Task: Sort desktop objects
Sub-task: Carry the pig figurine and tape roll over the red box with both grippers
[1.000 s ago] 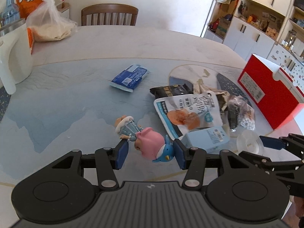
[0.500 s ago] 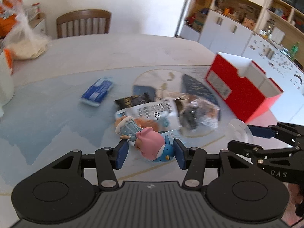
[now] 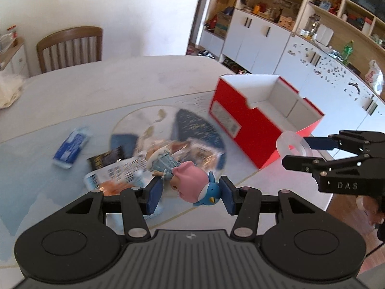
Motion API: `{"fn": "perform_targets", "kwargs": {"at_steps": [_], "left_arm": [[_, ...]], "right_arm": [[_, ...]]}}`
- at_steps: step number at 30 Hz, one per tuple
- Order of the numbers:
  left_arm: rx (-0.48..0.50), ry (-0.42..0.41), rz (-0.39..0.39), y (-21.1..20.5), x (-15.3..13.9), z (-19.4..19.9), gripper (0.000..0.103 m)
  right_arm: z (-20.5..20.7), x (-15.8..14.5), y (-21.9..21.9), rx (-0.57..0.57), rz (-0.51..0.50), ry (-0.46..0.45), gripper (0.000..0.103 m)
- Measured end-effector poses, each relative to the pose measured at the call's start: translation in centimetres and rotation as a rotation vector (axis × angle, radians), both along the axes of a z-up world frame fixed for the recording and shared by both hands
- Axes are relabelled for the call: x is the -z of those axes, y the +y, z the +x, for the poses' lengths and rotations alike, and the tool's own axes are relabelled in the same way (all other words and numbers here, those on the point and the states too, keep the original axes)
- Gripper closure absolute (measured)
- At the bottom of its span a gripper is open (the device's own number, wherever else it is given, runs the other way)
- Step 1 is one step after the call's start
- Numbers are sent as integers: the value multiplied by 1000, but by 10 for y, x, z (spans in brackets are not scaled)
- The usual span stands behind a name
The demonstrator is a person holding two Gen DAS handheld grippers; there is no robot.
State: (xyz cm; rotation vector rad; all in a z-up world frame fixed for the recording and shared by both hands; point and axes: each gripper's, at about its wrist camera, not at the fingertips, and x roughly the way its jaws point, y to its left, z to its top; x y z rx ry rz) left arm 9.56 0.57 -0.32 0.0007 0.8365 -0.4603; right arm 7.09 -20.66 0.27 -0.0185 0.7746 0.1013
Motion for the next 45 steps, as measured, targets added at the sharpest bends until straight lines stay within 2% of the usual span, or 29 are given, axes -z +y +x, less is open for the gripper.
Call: {"fn": "perform_targets", "kwargs": {"at_steps": [10,18,22,33,39,45], "left_arm": [[94,-11,-23,-76,-17,21,52],[171,-15,-13,-138,-21,42,52],[206,9,-12,-163,-16,58,52],[288,70,63,-233,8,107,52],[299,80,119,-257,24,129,52],[314,105,181,-278,36,148,52]], "right_arm": [[7,-18,-74,4,-51,-24,45],[20,-19,-126,3,-75,-28,45],[28,-15,-147,3,-75,-21,45],[70,7,-197,-6,-55,57,45],[89,23,-214,2,-58,85,45],[102,40,-222,-38,-77,128,45]]}}
